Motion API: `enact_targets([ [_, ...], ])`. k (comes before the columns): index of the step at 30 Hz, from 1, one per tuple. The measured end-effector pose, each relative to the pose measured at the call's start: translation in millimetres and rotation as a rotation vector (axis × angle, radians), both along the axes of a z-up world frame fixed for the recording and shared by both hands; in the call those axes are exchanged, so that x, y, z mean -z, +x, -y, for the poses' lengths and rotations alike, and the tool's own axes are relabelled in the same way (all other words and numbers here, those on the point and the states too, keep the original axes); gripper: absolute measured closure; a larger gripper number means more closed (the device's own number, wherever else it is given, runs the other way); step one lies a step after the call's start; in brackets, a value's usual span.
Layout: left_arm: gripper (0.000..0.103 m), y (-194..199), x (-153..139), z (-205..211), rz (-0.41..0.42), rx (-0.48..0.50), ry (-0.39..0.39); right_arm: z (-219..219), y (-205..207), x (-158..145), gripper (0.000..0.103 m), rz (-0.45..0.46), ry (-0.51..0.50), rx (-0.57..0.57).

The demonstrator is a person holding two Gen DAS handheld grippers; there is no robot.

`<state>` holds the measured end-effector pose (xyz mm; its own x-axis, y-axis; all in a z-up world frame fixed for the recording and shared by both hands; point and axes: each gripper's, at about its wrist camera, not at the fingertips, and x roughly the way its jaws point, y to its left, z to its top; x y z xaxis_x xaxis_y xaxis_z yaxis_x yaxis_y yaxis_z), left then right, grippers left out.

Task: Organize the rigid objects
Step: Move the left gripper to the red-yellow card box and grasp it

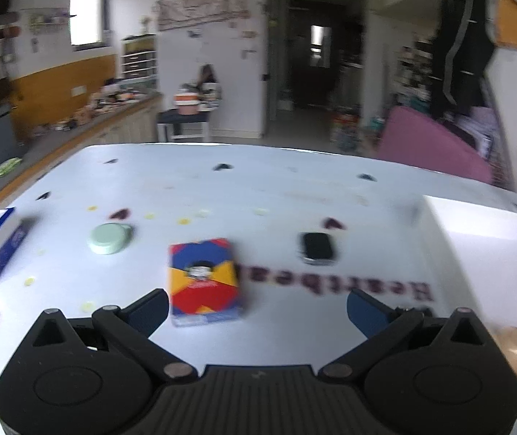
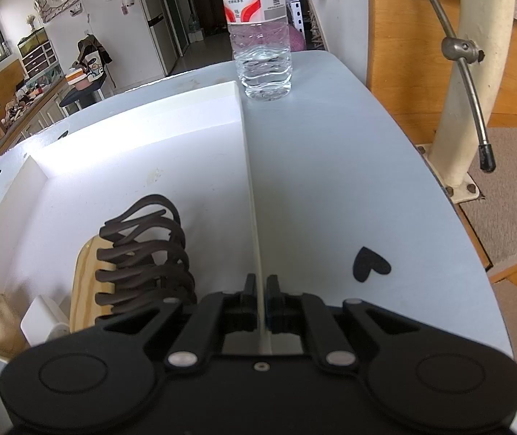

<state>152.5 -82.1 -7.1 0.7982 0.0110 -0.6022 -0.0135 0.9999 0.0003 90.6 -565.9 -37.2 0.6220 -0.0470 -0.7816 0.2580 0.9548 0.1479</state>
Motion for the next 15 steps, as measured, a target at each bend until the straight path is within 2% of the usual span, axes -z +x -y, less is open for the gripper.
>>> enact_targets([
  [10, 0.000, 49.7, 39.4, -26.0, -0.020, -0.067, -0.009, 0.2, -0.5, -0.5, 0.098, 0.001, -0.001, -0.001],
  [15, 0.002, 71.7, 48.4, -33.2, -0.018, -0.114, -0.014, 0.5, -0.1, -0.4, 0.098, 0.000, -0.003, -0.002],
])
